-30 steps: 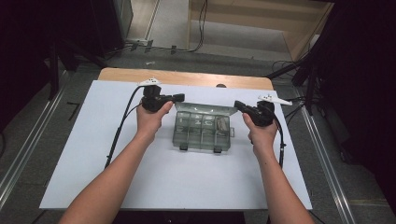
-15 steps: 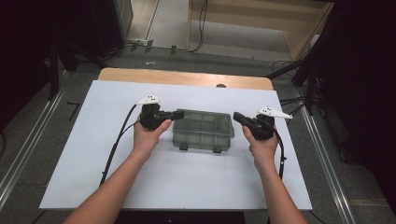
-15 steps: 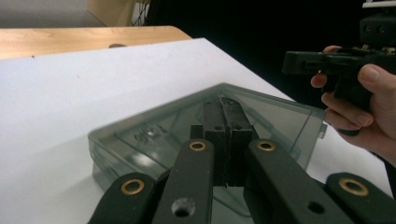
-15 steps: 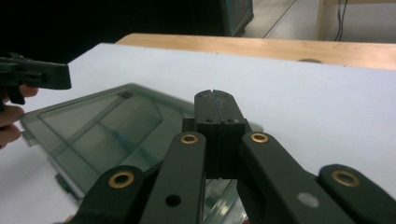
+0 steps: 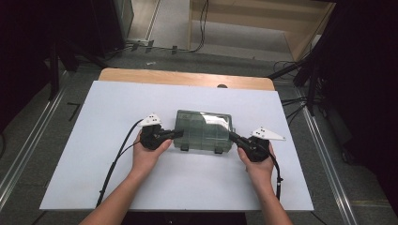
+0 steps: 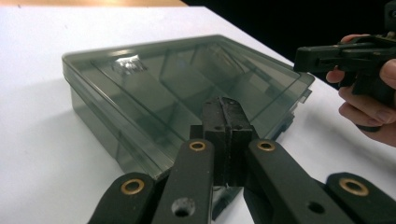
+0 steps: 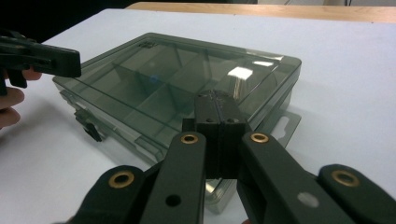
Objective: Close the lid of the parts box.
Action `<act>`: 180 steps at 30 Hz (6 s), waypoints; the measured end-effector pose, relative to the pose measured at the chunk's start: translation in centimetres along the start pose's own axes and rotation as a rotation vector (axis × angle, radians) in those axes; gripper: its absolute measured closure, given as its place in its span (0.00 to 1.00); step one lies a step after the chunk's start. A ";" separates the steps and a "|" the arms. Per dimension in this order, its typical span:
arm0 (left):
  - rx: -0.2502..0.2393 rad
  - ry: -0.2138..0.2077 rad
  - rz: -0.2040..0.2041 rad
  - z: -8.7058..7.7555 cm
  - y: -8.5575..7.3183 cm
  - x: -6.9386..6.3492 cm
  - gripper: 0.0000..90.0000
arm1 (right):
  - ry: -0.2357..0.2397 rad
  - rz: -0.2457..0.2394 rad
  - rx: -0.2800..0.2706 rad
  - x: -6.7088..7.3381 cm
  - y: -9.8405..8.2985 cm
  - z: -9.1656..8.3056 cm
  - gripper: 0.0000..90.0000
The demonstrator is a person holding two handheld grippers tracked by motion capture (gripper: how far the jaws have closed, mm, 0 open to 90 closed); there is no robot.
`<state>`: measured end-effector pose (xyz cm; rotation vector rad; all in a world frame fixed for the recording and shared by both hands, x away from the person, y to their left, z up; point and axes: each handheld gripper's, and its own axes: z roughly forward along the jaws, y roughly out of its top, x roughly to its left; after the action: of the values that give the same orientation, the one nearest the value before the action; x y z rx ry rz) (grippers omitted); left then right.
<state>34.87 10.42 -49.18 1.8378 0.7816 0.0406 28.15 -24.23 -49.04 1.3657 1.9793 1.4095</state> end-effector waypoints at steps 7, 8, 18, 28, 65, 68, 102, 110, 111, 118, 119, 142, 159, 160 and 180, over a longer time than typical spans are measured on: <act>-0.002 0.009 -0.010 -0.1 -0.6 -0.1 0.99 | -0.015 -0.007 0.015 0.8 -1.2 0.4 0.98; -0.002 0.011 -0.010 -0.1 -0.6 -0.1 0.99 | -0.030 -0.027 0.018 1.1 -1.2 0.5 0.98; 0.000 0.061 0.028 0.2 -0.6 -0.7 0.99 | -0.052 -0.021 -0.012 1.4 -1.6 0.6 0.98; 0.015 0.044 -0.014 0.6 -0.9 -0.7 0.99 | -0.066 -0.015 0.046 1.4 -1.5 0.2 0.98; 0.075 0.085 -0.098 -1.7 -1.9 1.2 0.99 | -0.006 0.006 0.001 0.8 -2.1 0.8 0.98; 0.071 0.121 -0.087 -1.6 -2.0 1.1 0.99 | 0.005 0.013 -0.004 0.7 -2.1 0.8 0.98; -0.132 0.147 0.115 -7.4 -2.5 -0.7 0.00 | 0.045 -0.025 -0.132 0.9 -0.7 -3.2 0.00; -0.132 0.171 0.122 -8.7 -3.1 -0.3 0.00 | 0.021 -0.026 -0.134 0.3 -0.9 -4.1 0.00; -0.128 0.170 0.124 -8.9 -3.1 -0.2 0.00 | 0.013 -0.028 -0.132 0.2 -1.0 -4.2 0.00; -0.135 0.189 0.127 -10.2 -3.5 0.2 0.00 | -0.012 -0.024 -0.137 -0.6 -1.3 -5.0 0.00; -0.137 0.191 0.127 -10.4 -3.5 0.3 0.00 | -0.012 -0.020 -0.137 -0.7 -1.3 -5.2 0.00; -0.133 0.238 0.112 -14.9 -5.2 2.2 0.00 | -0.053 -0.011 -0.114 -3.4 -3.5 -8.2 0.00; -0.119 0.309 0.100 -18.6 -6.7 4.3 0.00 | -0.113 0.020 -0.113 -6.0 -5.5 -10.6 0.00; -0.115 0.313 0.101 -18.8 -6.8 4.4 0.00 | -0.112 0.020 -0.114 -6.1 -5.6 -10.8 0.00; -0.130 0.314 0.080 -20.8 -7.6 5.8 0.00 | -0.144 0.064 -0.159 -8.1 -6.9 -12.5 0.00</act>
<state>27.69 32.14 -48.97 1.7592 0.8985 0.4309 19.42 -38.01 -51.40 1.4270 1.7096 1.4206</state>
